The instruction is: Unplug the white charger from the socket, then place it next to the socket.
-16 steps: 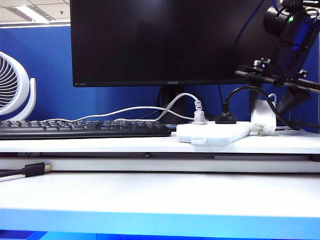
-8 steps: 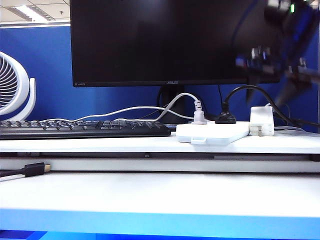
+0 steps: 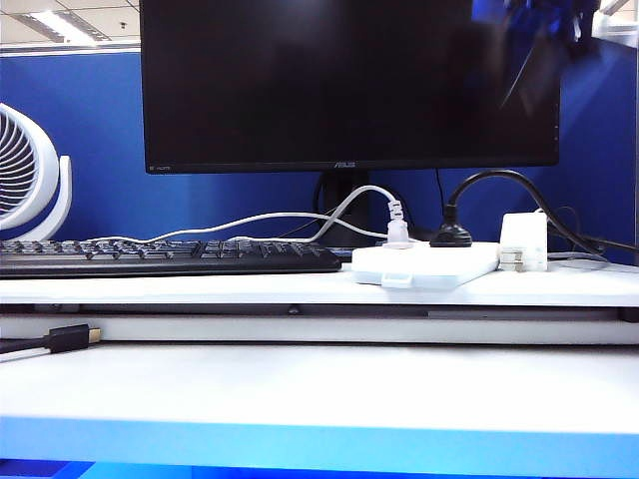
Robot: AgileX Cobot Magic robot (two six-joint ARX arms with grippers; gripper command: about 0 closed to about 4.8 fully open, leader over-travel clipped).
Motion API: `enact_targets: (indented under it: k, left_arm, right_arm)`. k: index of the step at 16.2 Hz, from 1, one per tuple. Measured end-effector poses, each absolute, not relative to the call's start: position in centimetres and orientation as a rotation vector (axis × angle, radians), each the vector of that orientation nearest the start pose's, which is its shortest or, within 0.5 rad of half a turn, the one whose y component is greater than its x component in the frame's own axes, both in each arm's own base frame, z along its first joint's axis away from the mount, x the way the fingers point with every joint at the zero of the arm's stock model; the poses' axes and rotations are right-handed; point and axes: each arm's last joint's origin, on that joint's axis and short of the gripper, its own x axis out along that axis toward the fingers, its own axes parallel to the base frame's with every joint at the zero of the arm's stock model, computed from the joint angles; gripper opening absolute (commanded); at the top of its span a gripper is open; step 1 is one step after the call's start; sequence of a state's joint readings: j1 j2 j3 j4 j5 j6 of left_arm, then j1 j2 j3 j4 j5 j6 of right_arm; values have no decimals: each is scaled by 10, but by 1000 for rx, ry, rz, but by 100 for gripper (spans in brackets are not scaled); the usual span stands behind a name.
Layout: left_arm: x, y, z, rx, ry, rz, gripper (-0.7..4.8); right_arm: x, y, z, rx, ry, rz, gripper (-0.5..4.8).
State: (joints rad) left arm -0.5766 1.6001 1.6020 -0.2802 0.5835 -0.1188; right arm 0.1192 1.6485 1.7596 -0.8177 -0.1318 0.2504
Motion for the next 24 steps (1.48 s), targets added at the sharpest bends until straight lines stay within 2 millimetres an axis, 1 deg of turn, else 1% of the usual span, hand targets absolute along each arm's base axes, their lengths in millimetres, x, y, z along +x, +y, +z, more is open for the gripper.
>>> enact_targets:
  k: [1, 3, 6, 7, 9, 10, 11, 12, 13, 14, 16, 17, 18, 19, 21, 23, 24]
  left_arm:
    - [291, -209, 407, -94, 334, -1137, -5]
    - [275, -197, 434, -62, 187, -1135, -5]
    - [249, -178, 465, -51, 55, -1047, -5]
    - [232, -165, 481, -40, -18, -1026, -5]
    - [201, -145, 503, -2, -125, -1016, -5]
    - [181, -132, 512, 44, -170, -1011, -5]
    - [162, -120, 520, 74, -203, -1007, -5]
    - [136, -103, 524, 111, -209, -987, -5]
    - [118, -90, 523, 125, -173, -960, -5]
    - [101, -78, 520, 146, -135, -933, -5]
    - [66, -52, 509, 193, -42, -840, -5]
    - [47, -39, 497, 205, -3, -822, -5]
    - [35, -31, 485, 205, 0, -818, -5]
    - [27, -26, 469, 208, 26, -815, -5]
    - [19, -20, 437, 163, 79, -807, -5]
    - [19, -20, 401, 135, 127, -805, -5]
    - [31, -28, 369, 128, 176, -802, -5]
  right_arm:
    - [339, 45, 405, 220, 680, 168, -6]
    - [306, 42, 441, 162, 533, 208, -6]
    - [263, 40, 477, 105, 370, 249, -6]
    - [234, 38, 496, 67, 277, 262, -6]
    - [187, 40, 519, 12, 153, 323, -6]
    - [164, 39, 528, 3, 89, 346, -6]
    - [145, 37, 535, 3, 44, 356, -6]
    - [123, 37, 538, 4, 0, 396, -6]
    - [112, 37, 534, 2, -3, 423, -6]
    - [104, 34, 526, 2, 5, 419, -6]
    - [96, 32, 498, -1, 38, 424, -6]
    - [94, 33, 467, -1, 65, 452, -6]
    - [94, 33, 444, 3, 77, 461, -6]
    - [92, 32, 419, 7, 91, 463, -6]
    - [90, 31, 372, 13, 142, 452, -6]
    - [97, 32, 323, 19, 272, 411, -5]
    - [100, 33, 284, 88, 382, 392, -6]
